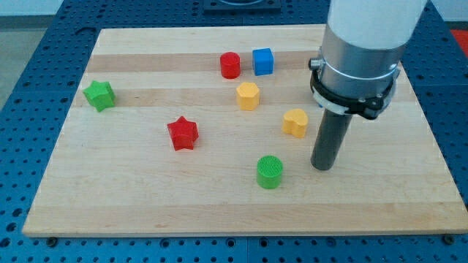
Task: Slide the green circle towards red star
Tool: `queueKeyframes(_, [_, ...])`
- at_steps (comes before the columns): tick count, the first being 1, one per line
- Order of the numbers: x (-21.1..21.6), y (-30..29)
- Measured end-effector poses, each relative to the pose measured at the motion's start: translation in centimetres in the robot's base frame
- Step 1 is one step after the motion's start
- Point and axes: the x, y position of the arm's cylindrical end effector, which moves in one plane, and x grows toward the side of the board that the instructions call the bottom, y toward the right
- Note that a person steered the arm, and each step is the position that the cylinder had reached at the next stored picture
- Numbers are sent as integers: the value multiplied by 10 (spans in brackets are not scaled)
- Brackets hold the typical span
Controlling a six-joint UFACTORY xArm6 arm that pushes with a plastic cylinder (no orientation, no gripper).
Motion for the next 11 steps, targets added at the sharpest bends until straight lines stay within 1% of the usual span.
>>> queueKeyframes(1, [16, 0])
queueKeyframes(3, [20, -33])
queueKeyframes(4, [20, -40])
queueKeyframes(6, [34, -48])
queueKeyframes(7, [36, -74])
queueKeyframes(10, [32, -100])
queueKeyframes(11, [19, -102])
